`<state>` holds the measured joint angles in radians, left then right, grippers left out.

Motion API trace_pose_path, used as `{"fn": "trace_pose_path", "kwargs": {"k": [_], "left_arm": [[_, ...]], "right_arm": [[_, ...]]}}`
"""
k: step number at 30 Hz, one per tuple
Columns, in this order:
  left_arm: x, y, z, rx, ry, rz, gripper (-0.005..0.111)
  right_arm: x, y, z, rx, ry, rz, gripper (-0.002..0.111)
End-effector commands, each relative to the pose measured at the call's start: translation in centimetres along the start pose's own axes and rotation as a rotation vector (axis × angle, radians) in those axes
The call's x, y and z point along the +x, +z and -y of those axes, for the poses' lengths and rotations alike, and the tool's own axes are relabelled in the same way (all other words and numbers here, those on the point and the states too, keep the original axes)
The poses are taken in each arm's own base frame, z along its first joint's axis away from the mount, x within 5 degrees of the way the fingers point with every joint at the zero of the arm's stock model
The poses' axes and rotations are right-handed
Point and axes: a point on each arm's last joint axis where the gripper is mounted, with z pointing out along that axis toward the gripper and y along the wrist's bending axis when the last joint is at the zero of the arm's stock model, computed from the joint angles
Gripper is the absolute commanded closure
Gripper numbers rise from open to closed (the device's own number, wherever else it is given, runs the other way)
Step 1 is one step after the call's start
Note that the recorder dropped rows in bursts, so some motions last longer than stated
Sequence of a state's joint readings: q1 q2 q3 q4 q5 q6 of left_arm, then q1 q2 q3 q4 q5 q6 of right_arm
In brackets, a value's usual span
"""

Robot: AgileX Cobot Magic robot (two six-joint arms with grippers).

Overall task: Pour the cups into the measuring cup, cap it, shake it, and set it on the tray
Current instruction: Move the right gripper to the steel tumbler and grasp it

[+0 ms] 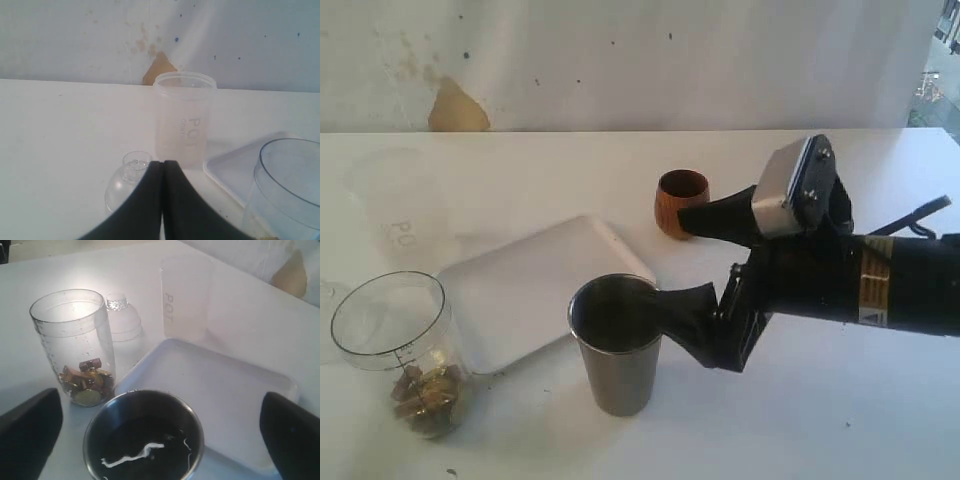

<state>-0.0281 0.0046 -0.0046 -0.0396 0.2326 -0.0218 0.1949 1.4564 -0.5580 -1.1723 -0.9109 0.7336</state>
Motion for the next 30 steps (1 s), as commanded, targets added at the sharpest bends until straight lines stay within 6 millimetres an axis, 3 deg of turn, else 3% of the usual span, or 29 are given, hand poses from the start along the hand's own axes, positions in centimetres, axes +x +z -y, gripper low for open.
{"fn": "trace_pose_path", "kwargs": {"k": [1,11,21,30], "left_arm": [[0.1,0.0,0.0,0.006,-0.003,0.0,0.107],[0.1,0.0,0.0,0.006,-0.003,0.0,0.107],[0.1,0.0,0.0,0.006,-0.003,0.0,0.107],[0.1,0.0,0.0,0.006,-0.003,0.0,0.107]], "right_arm": [[1.1,0.2,-1.0,0.018,-0.04,0.017,0.003],[4.2,1.2,-0.2,0.071,-0.025,-0.042,0.003],[4.8,1.1,-0.9,0.025,-0.013,-0.02,0.003],[8.3,2.3,-0.6,-0.009,0.015,-0.094,0.003]]}}
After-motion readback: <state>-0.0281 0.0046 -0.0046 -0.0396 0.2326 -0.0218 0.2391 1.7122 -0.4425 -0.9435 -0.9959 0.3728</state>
